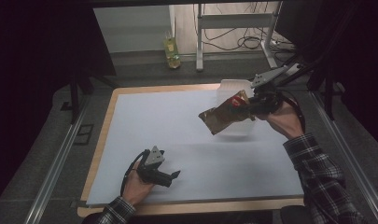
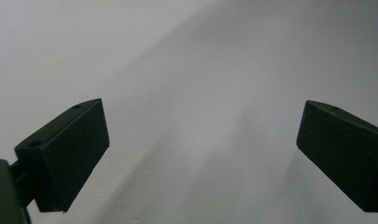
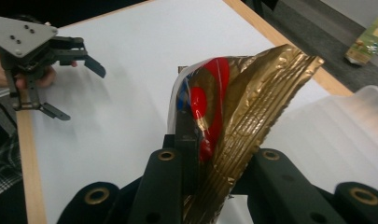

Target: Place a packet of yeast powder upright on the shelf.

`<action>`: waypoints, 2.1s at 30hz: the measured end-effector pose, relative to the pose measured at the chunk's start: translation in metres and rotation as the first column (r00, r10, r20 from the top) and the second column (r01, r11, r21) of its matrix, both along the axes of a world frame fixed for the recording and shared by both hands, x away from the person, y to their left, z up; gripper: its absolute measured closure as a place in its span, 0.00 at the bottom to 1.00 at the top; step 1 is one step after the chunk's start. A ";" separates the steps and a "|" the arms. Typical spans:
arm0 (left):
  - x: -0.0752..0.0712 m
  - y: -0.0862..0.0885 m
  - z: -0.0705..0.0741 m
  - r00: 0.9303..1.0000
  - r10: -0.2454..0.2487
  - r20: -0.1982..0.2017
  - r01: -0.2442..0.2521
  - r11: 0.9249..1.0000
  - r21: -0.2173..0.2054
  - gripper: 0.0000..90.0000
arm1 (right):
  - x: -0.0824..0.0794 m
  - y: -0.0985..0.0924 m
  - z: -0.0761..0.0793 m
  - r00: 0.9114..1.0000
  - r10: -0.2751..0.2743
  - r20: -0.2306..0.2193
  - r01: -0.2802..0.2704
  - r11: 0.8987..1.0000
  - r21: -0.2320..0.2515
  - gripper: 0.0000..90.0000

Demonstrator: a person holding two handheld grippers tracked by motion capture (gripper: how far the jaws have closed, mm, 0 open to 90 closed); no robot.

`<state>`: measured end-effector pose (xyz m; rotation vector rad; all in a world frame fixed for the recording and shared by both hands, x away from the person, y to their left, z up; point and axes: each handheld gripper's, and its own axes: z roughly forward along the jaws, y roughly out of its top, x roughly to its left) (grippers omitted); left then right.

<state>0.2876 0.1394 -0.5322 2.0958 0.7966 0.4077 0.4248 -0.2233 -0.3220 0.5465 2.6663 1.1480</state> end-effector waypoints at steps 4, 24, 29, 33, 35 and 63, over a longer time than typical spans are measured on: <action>-0.001 0.000 0.000 1.000 -0.010 0.017 0.010 1.000 0.000 0.01 | 0.006 -0.004 0.007 1.000 -0.009 0.008 0.009 1.000 0.003 0.87; -0.002 0.002 0.000 0.998 -0.010 0.061 0.010 1.000 0.004 0.00 | 0.048 -0.037 0.033 0.991 -0.018 0.130 0.035 0.990 -0.136 0.87; -0.002 0.001 0.000 0.998 -0.011 0.066 0.011 1.000 0.007 0.00 | 0.057 -0.042 0.029 0.991 -0.013 0.131 0.035 0.986 -0.161 0.87; -0.003 0.001 0.000 0.997 -0.013 0.070 0.012 1.000 0.010 0.00 | 0.065 -0.046 0.025 0.990 -0.015 0.143 0.041 0.982 -0.182 0.87; -0.002 0.001 -0.001 0.998 -0.013 0.069 0.012 1.000 0.012 0.00 | 0.071 -0.048 0.021 0.989 -0.008 0.148 0.037 0.980 -0.196 0.87; -0.004 0.001 -0.001 0.998 -0.019 0.062 0.018 1.000 0.016 0.00 | 0.092 -0.028 -0.009 0.984 0.161 0.080 -0.120 0.920 -0.374 0.88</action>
